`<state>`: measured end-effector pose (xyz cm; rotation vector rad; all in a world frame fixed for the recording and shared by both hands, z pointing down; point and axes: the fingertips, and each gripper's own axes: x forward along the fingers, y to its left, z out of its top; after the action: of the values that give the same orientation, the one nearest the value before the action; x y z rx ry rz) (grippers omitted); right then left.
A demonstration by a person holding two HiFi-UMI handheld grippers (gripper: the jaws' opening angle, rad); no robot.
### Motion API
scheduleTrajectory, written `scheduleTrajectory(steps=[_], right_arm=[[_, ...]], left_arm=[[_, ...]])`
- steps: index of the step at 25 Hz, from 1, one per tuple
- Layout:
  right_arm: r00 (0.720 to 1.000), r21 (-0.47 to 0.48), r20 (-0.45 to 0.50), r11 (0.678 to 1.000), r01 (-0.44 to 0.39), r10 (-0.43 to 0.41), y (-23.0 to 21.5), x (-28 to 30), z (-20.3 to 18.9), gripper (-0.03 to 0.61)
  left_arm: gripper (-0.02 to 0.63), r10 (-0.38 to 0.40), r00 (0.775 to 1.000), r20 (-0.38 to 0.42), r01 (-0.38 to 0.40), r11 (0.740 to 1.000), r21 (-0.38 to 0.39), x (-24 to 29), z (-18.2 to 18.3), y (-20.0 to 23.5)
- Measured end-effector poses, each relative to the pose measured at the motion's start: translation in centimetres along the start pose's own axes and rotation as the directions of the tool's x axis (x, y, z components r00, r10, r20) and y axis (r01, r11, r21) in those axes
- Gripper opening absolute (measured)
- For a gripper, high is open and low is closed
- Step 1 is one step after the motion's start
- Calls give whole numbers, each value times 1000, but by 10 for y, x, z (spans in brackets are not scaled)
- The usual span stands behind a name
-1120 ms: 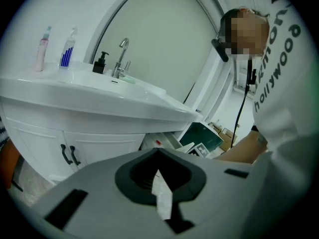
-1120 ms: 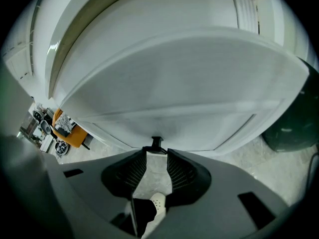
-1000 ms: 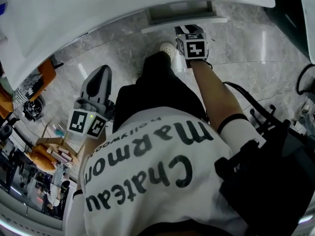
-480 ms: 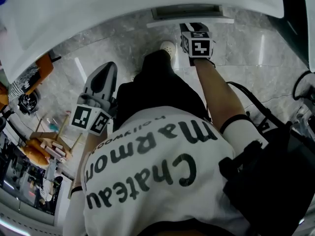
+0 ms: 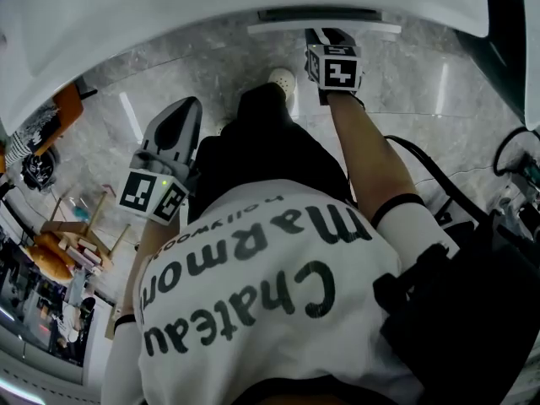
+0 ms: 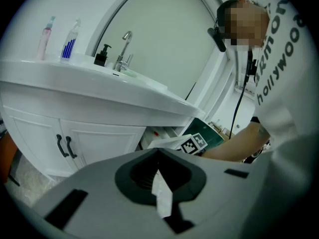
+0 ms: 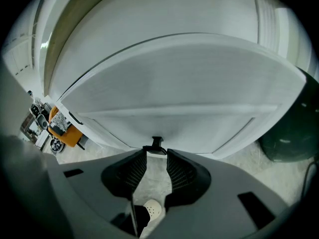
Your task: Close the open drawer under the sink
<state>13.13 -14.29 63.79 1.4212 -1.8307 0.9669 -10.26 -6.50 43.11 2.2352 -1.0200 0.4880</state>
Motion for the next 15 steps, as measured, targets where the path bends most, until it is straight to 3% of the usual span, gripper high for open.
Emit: scheduleTrajectory(steps=[11,15], right_arm=[[1000,16,-6,1000,8,-8,5,4,4,133],[1000,24,6,1000,15,-16,1,6,18,133]], left_arm=[[9,-5,1000,-7,5,1000,-22,9,-6,0],[9,-40,999,-26,41,998,42,16,-6,-8]])
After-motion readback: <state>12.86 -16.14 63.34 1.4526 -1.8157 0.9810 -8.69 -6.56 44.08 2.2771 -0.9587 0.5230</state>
